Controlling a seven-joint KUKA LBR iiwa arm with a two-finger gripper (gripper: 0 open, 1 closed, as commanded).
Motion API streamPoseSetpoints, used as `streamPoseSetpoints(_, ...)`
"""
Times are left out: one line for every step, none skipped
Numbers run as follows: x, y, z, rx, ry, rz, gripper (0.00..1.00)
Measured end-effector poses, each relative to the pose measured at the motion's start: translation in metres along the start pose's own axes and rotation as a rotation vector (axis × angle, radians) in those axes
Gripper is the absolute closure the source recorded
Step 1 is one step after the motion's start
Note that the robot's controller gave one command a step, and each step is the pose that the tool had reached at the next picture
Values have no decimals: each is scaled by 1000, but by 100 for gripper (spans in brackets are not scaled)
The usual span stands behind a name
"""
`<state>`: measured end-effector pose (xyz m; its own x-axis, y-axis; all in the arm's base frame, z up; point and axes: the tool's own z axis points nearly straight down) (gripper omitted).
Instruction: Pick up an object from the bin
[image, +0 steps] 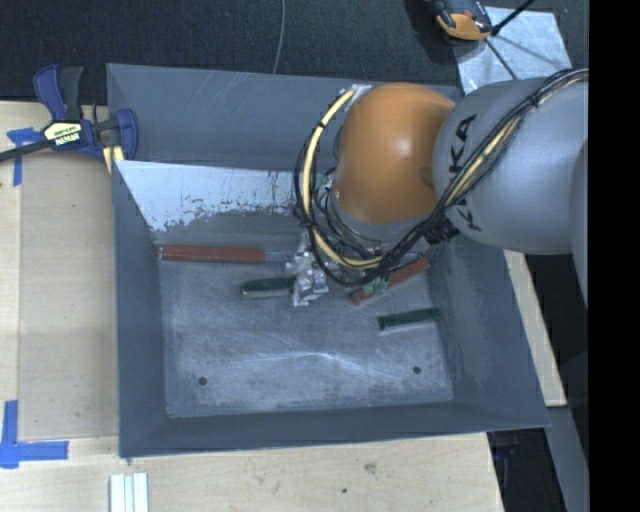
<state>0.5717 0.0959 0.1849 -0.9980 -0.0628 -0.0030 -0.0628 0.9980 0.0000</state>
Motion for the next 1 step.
streamPoseSetpoints(1,-3,-24,0,2,6,100)
